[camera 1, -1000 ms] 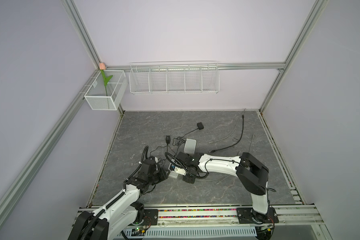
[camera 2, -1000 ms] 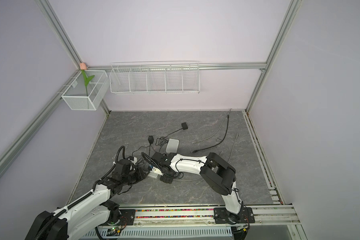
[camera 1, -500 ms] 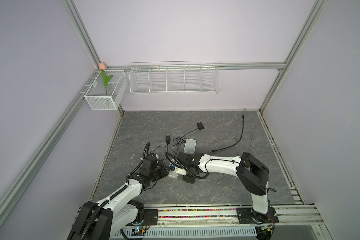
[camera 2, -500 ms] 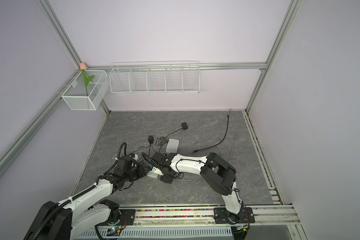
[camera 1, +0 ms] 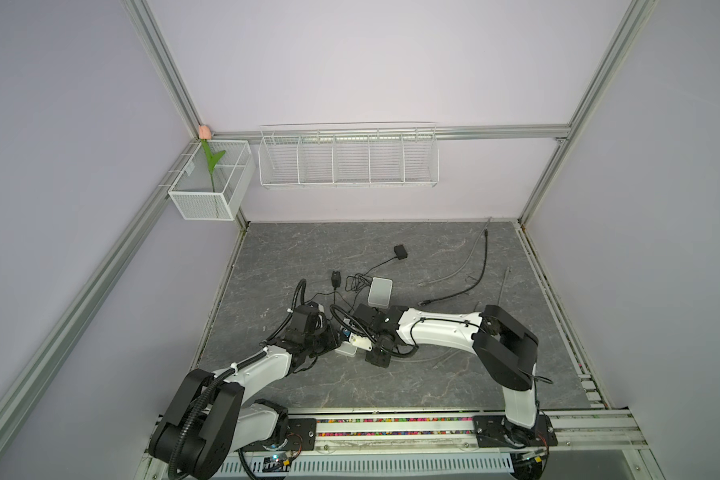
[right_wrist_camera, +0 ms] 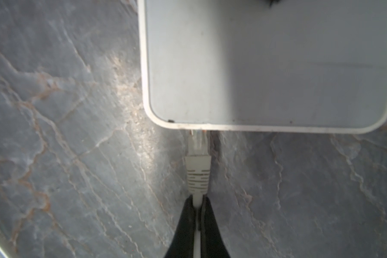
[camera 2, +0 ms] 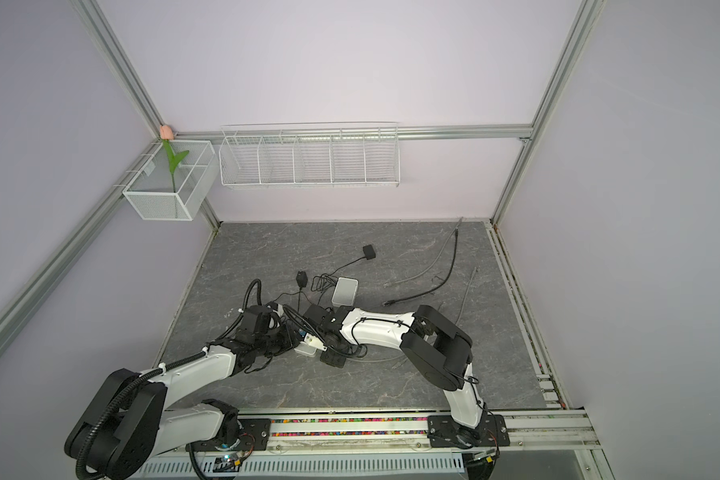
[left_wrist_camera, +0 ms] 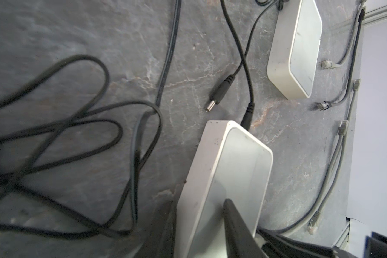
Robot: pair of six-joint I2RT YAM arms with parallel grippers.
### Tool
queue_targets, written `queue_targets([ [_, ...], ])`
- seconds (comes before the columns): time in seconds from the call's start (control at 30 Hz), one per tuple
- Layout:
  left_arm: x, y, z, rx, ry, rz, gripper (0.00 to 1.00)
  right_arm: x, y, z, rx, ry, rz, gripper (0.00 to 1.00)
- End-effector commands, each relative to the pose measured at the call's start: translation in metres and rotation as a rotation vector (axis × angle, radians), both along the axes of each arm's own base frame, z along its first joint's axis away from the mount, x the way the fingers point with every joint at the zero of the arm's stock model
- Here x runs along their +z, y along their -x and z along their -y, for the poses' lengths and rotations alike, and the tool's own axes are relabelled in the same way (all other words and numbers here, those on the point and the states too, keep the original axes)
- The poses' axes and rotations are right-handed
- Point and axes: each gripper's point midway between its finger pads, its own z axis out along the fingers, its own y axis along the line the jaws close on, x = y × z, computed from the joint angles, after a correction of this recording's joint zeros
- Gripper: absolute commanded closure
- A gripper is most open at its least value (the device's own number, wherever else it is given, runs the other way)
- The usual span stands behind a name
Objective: Insert the plug into the switch port
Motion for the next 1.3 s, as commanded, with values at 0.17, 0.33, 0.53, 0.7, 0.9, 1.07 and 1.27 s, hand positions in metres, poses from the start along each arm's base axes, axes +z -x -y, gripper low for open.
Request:
queue_targets([
  [0.17, -0.007, 0.022, 0.006, -0.038, -0.035, -0.023, 0.69, 0.018, 0.002, -0.03, -0.036, -0.12, -0.031, 0.93],
  [0.33, -0.01, 0.032, 0.011, -0.039, -0.017, -0.027, 0.7, 0.024, 0.003, -0.041, -0.052, -0.182, -0.034, 0.93],
  [0.53, -0.018, 0.04, 0.009, -0.037, -0.024, -0.046, 0.71, 0.03, 0.003, -0.052, -0.047, -0.251, -0.027, 0.93],
  [0.7, -0.016, 0.043, 0.009, -0.038, -0.012, -0.04, 0.71, 0.029, 0.004, -0.063, -0.039, -0.297, -0.045, 0.93],
  [0.9, -0.016, 0.048, 0.008, -0.042, -0.004, -0.037, 0.71, 0.03, 0.002, -0.073, -0.031, -0.323, -0.048, 0.93],
  [1.07, -0.016, 0.052, 0.009, -0.047, -0.015, -0.035, 0.71, 0.028, 0.003, -0.082, -0.02, -0.329, -0.066, 0.93],
  [1.27, -0.016, 0.057, 0.015, -0.057, -0.013, -0.032, 0.71, 0.029, 0.003, -0.09, -0.013, -0.344, -0.061, 0.93],
])
